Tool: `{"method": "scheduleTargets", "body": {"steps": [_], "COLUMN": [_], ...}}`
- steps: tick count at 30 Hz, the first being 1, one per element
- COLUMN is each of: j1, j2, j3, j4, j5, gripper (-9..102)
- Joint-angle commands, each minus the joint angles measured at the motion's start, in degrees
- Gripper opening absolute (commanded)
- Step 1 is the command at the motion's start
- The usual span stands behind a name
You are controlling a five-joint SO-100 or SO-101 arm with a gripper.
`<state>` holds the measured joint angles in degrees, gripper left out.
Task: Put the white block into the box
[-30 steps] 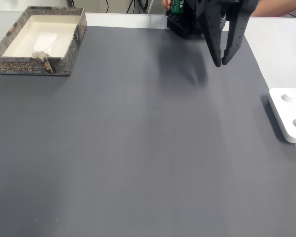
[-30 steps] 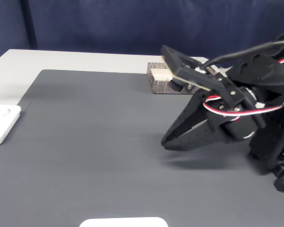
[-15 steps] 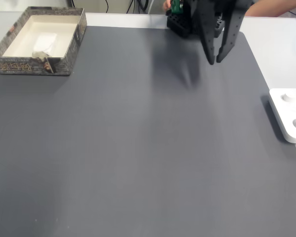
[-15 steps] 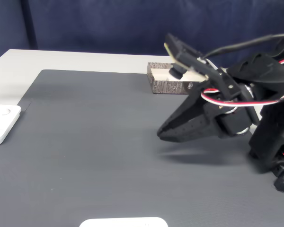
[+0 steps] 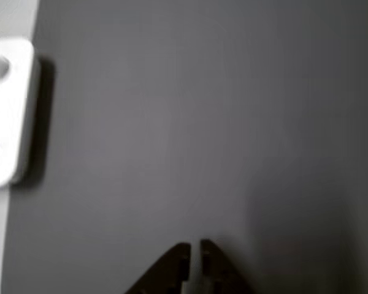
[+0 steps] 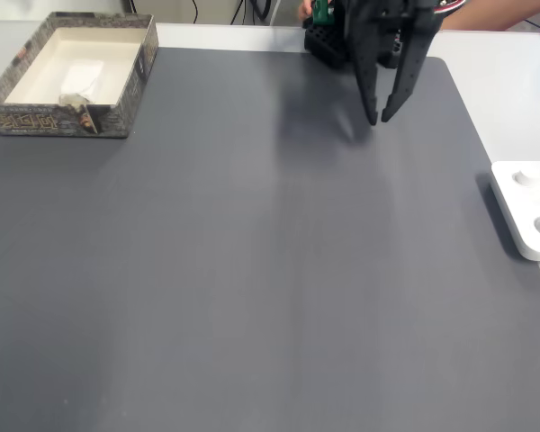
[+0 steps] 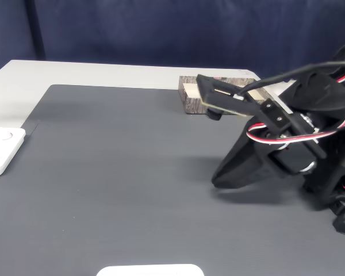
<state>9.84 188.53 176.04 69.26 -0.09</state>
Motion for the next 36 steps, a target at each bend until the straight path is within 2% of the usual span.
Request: {"method": "scheduleTargets", "body": {"steps": [1,5,21,36], "j1": [1.05,1.32,1.76,-7.29], "j2": [1.85,1.85,1.85,1.93], "j3": [1.14,1.14,1.14,1.14], "j4": [0.53,0.79,0.88,0.88], "j5": [4.57,8.88,10.20,11.78], "gripper": [-2,-2,0,-1]}}
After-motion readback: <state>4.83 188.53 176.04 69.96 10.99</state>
